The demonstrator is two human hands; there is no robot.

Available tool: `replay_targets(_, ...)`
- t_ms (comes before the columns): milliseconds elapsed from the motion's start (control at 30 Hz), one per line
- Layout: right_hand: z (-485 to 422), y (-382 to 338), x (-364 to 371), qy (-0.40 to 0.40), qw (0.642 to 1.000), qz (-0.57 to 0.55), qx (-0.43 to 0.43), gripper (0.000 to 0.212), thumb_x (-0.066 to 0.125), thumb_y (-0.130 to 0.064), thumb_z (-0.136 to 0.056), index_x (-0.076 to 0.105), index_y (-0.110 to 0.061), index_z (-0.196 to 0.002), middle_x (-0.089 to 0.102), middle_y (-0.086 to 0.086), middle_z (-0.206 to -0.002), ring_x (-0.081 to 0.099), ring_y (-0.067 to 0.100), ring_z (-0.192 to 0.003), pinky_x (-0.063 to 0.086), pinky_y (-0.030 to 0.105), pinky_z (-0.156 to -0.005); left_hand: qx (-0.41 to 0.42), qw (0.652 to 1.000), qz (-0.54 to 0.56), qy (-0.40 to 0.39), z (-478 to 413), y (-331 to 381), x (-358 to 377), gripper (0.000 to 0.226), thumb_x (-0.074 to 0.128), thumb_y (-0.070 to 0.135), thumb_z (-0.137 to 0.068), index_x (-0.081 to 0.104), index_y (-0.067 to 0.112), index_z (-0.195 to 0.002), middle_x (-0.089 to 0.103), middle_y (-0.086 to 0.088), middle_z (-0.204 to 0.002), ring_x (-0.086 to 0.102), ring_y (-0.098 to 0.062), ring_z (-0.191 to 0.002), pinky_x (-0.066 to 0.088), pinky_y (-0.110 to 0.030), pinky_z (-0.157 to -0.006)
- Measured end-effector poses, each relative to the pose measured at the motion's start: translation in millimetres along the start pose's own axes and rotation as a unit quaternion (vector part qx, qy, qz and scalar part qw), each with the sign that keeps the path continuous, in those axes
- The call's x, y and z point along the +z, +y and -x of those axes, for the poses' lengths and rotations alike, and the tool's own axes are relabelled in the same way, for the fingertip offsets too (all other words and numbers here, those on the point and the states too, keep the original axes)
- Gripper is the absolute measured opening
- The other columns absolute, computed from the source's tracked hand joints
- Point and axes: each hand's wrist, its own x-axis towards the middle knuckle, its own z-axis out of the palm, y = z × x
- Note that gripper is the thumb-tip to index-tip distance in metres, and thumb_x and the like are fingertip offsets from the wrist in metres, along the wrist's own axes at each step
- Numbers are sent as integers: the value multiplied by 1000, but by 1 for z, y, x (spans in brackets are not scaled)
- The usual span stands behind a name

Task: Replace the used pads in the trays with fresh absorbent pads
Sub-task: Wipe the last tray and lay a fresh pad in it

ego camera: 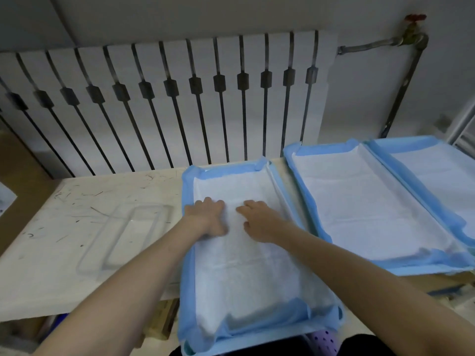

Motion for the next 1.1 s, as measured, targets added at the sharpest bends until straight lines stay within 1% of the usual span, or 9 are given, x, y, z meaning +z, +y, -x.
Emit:
replay_targets(200,-35,18,-22,49,986,29,159,33,41,-12,-91,46,-7,-123,44,15,-125,41,30,-121,42,40,-99,-1,998,25,-62,-21,-10,-16,62,72,32,-65,40,26,-117,39,-2,-110,48,-26,-101,39,-37,-81)
replay_targets(300,-55,13,-24,71,991,56,98,34,41,-10,-90,47,-8,-123,46,12,-124,45,28,-116,47,41,-93,-6,998,42,-40,-33,-16,-22,46,66,33,-73,45,24,-113,44,-1,-112,51,-24,-99,39,-35,-82)
replay_targets(400,-77,11,-14,52,998,9,-21,48,37,-8,-94,37,-15,-142,33,9,-148,32,26,-134,34,39,-108,10,999,0,53,-52,-22,-22,49,56,44,-79,46,22,-122,46,-2,-121,48,-23,-114,32,-44,-102)
replay_targets(500,-96,16,-11,37,999,-20,-3,53,34,-14,-97,25,-20,-149,18,4,-157,16,24,-144,20,38,-117,19,1000,-19,3,-65,-25,-19,66,54,49,-79,33,28,-139,39,-1,-138,38,-23,-130,21,-52,-109)
replay_targets(633,-102,29,-12,67,994,-16,85,49,27,-22,-99,21,-17,-147,17,2,-156,13,35,-144,16,49,-116,-15,999,-26,-45,-76,-32,-18,86,58,46,-73,12,33,-145,23,-8,-150,22,-28,-140,8,-62,-111)
replay_targets(800,-94,36,-10,104,983,13,152,45,30,-22,-101,26,-3,-142,24,22,-148,29,35,-135,34,44,-107,-32,995,-17,-92,-75,-36,-16,105,60,35,-70,-10,34,-149,-5,-5,-159,-4,-24,-147,-9,-66,-107)
replay_targets(933,-77,30,-7,77,989,14,123,41,37,-10,-93,36,-9,-134,35,17,-139,33,32,-130,33,43,-106,-28,997,-53,-39,-56,-31,-4,85,54,44,-78,9,25,-147,9,-9,-154,5,-26,-145,-7,-66,-107)
replay_targets(1033,-42,16,0,48,994,31,94,51,42,-5,-89,32,-13,-138,28,15,-144,23,31,-136,28,47,-107,14,997,-57,50,-23,-19,11,54,50,32,-80,32,21,-130,31,-9,-136,27,-28,-132,1,-65,-109)
replay_targets(1100,-16,6,7,22,997,27,71,55,39,-6,-90,27,-16,-143,21,13,-149,16,29,-141,24,52,-109,51,995,-59,62,1,-7,23,51,49,27,-83,35,20,-131,34,-9,-134,34,-28,-130,2,-63,-109)
